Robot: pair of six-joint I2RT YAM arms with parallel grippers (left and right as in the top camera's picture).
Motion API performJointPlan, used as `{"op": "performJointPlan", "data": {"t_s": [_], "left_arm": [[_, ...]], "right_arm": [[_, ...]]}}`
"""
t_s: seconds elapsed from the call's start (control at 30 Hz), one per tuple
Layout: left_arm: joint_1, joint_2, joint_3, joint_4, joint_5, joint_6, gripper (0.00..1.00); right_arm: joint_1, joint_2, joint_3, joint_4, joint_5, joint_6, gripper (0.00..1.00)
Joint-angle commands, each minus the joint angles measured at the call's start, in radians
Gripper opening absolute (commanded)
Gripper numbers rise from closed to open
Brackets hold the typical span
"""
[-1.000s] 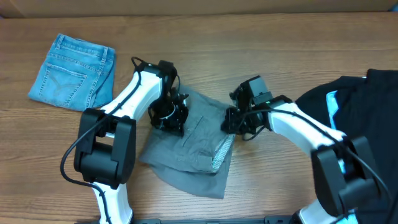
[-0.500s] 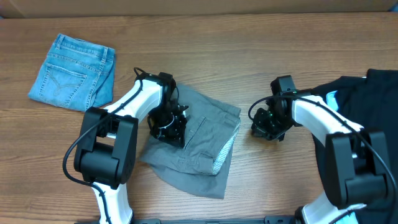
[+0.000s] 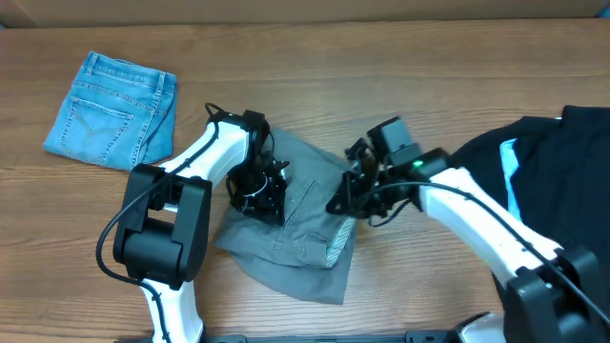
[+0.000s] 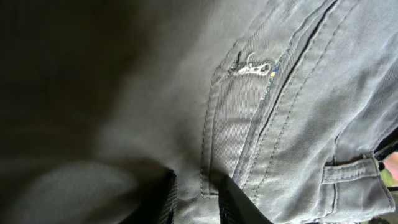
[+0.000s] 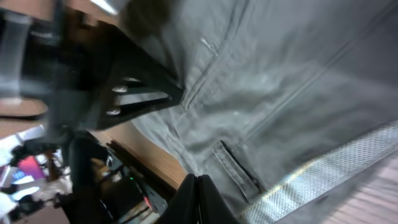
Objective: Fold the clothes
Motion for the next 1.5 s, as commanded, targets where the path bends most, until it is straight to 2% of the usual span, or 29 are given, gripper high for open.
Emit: {"op": "performJointPlan", "data": {"t_s": [0.0,0.1,0.17,0.3,0.43,0.53,0.57,0.73,0.77,0.87,0.93,1.1,1.2,1.3,1.37,1.47], "left_arm": [[-0.011,-0.01,0.015,-0.007,0.017,0.0,0.24],[-0.011,-0.012,0.045,-0.022,0.016,0.0,0.24],[-0.011,-0.012,0.091,-0.047,0.015,0.001,0.24],[-0.011,-0.012,0.166,-0.094,-0.025,0.001,0.25],[-0.008,-0.012,0.293,-0.186,-0.169,0.001,0.29],[0.006,-0.012,0.335,-0.204,-0.233,0.0,0.34],[0.021,-0.012,0.341,-0.196,-0.261,-0.003,0.38],[0.069,-0.011,0.341,-0.19,-0.261,-0.003,0.44],[0.076,-0.011,0.341,-0.186,-0.259,-0.002,0.42],[0.089,-0.011,0.34,-0.186,-0.187,0.018,0.05],[0.089,-0.011,0.34,-0.205,-0.146,0.035,0.04],[0.092,-0.032,0.34,-0.301,-0.153,0.033,0.04],[0.094,-0.092,0.34,-0.333,-0.2,-0.017,0.04],[0.094,-0.174,0.34,-0.342,-0.286,-0.098,0.09],[0.094,-0.22,0.336,-0.352,-0.288,-0.125,0.14],[0.093,-0.269,0.322,-0.386,-0.285,-0.161,0.14]], "right_arm": [[0.054,0.078,-0.058,0.034,-0.027,0.18,0.04],[0.107,0.154,-0.068,0.015,-0.091,0.199,0.04],[0.157,0.207,-0.068,-0.058,-0.113,0.199,0.04],[0.163,0.219,-0.068,-0.167,-0.047,0.199,0.04],[0.117,0.219,-0.066,-0.228,0.042,0.19,0.04],[0.069,0.218,-0.057,-0.24,0.071,0.158,0.04],[0.032,0.217,-0.044,-0.254,0.079,0.133,0.04],[-0.059,0.175,0.024,-0.291,0.076,0.006,0.05],[-0.071,0.156,0.042,-0.29,0.074,-0.021,0.05],[-0.085,0.111,0.087,-0.278,0.07,-0.075,0.05],[-0.085,0.085,0.117,-0.263,0.071,-0.095,0.05],[-0.081,0.082,0.129,-0.217,0.04,-0.09,0.05],[-0.071,0.095,0.128,-0.2,0.045,-0.082,0.05],[-0.064,0.116,0.106,-0.153,0.045,-0.02,0.06],[-0.062,0.134,0.079,-0.111,0.047,0.028,0.06],[-0.062,0.178,0.041,-0.051,0.049,0.096,0.06]]}}
